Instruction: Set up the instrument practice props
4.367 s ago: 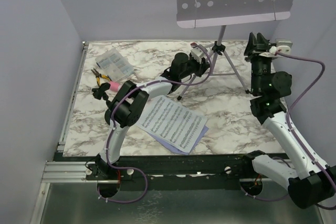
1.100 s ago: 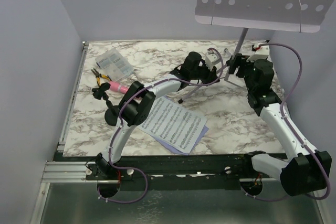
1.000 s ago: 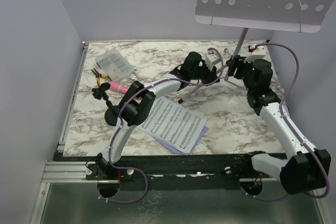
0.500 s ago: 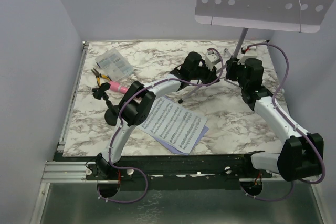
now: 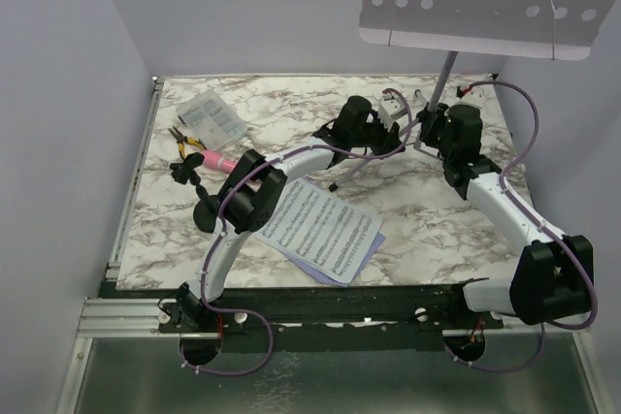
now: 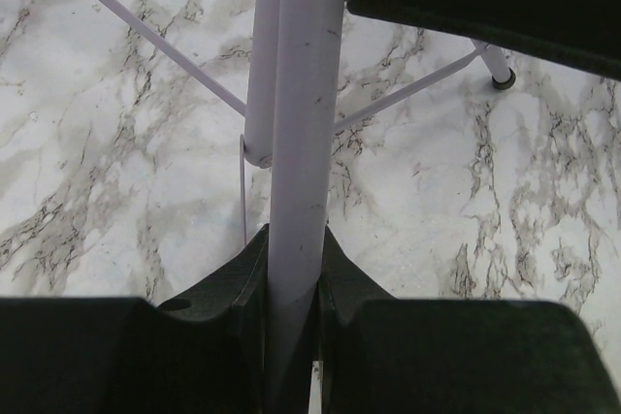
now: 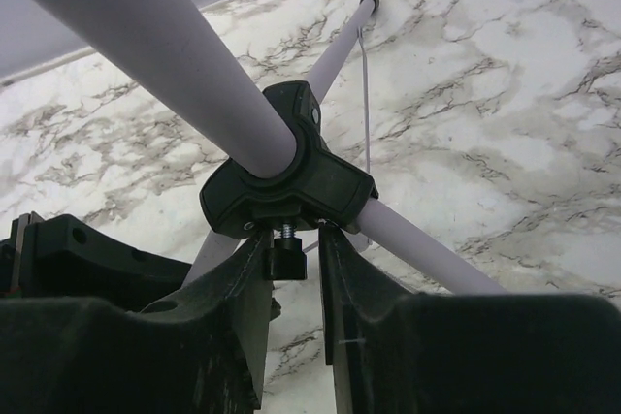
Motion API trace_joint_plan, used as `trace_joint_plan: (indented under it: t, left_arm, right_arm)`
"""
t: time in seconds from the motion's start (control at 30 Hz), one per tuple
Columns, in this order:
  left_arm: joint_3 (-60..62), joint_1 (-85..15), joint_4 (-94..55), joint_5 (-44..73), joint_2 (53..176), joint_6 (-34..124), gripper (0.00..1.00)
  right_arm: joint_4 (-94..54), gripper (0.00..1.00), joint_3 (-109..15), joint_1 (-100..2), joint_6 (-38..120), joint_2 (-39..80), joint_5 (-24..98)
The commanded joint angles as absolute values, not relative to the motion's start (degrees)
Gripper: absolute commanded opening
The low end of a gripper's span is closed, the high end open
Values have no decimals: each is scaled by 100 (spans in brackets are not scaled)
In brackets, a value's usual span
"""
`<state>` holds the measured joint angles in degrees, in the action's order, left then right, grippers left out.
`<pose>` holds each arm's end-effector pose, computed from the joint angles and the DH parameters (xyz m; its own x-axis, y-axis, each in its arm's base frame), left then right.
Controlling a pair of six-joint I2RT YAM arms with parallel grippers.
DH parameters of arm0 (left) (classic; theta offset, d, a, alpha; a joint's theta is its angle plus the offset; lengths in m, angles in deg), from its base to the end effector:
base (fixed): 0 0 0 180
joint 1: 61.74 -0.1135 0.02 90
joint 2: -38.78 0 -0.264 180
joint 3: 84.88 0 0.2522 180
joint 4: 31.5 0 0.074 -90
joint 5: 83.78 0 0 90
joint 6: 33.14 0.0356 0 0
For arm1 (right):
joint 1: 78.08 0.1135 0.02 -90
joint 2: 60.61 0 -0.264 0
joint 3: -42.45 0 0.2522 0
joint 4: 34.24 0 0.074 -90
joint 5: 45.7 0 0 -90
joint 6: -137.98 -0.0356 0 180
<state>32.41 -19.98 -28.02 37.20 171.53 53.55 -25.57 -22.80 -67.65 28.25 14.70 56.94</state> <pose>0.3915 -0.3741 0.2062 -0.2956 0.1976 -0.9346 0.9186 0.3272 -0.2214 0.3007 0.0474 0.2899 -0.2881 0.2819 -0.9152 0.1322 0.9582 0.2536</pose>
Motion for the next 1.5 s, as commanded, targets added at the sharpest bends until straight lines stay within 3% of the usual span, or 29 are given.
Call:
trace_joint_plan:
  t: [0.0,0.17,0.3,0.37,0.47,0.53,0.63,0.83,1.0,1.13,1.3,1.47]
  left_arm:
    - [2838,-2206,-1537,3250,17360,5211,0]
    - [2877,-2201,-1548,3278,17387,5190,0]
    - [2872,-2196,-1546,3298,17377,5170,0]
    - [2858,-2199,-1545,3310,17355,5177,0]
    - [2854,-2193,-1549,3301,17341,5195,0]
    - [2879,-2194,-1546,3307,17347,5194,0]
    - [2871,-2194,-1547,3308,17317,5193,0]
    - [2841,-2194,-1545,3290,17259,5229,0]
    - [2923,-2189,-1545,3321,17303,5201,0]
    - [2929,-2160,-1548,3295,17339,5207,0]
    - [2919,-2127,-1545,3295,17322,5232,0]
    - [2925,-2124,-1547,3260,17311,5268,0]
  right_arm:
    - [-2771,29,-2540,-6789,2281,1424,6034]
    - [-2268,16,-2510,-6926,507,1280,6087]
    - [-2859,1,-1827,-7977,-1857,1061,3929]
    - [-3905,0,-1262,-8389,-3256,1055,2770]
    - [-5614,1,-650,-8576,-4588,1156,2243]
    - [-5998,1,-567,-8594,-5049,1265,2055]
    - [-5946,12,-487,-8608,-5216,1215,2021]
    - [-4237,47,-644,-8627,-3655,500,2484]
    - [-2915,67,-1104,-8628,-1278,-141,3122]
    - [-2792,68,-1413,-8627,521,-207,3043]
    - [-3151,64,-1892,-8604,2909,142,1742]
    - [-2948,62,-2279,-8607,3476,445,1311]
